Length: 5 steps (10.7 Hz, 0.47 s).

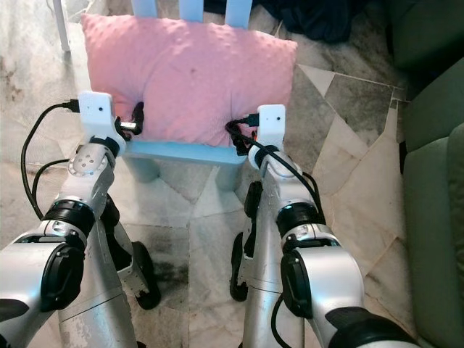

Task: Move the pillow to the sofa

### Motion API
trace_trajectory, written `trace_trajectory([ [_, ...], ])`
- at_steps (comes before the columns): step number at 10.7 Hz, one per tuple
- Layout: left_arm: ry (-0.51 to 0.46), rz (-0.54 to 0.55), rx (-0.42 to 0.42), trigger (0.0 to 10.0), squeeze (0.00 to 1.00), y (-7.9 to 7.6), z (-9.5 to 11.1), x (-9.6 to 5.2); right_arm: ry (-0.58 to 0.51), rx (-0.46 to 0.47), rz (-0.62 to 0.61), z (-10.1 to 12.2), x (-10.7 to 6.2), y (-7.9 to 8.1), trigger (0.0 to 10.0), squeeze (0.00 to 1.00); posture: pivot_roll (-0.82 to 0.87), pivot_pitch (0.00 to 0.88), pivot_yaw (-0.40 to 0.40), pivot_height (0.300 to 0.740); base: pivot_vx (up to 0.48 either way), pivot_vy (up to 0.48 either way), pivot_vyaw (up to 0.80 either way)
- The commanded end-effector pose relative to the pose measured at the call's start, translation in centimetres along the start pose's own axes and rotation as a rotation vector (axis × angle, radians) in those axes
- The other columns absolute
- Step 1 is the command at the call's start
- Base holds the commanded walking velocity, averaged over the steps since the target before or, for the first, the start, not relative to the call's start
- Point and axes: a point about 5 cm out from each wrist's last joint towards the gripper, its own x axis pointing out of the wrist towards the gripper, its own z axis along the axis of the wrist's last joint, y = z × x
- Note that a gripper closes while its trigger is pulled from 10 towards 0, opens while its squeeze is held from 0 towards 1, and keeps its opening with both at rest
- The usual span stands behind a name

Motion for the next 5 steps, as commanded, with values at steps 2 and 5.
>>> trace_trajectory([
  [2, 0.195, -0.08, -0.011, 0.0, 0.0, -1.6, -4.7, -1.9, 0.139, -0.003, 0.03, -3.5, -0.7, 0.5, 0.0, 0.0, 0.01, 0.545, -0.113, 0.454, 0.0, 0.0, 0.0],
  [5, 0.194, -0.071, -0.016, 0.0, 0.0, -1.3, -4.9, -2.1, 0.138, -0.012, 0.009, -3.2, -0.8, -0.3, 0.0, 0.0, 0.0, 0.539, -0.125, 0.454, 0.0, 0.0, 0.0],
])
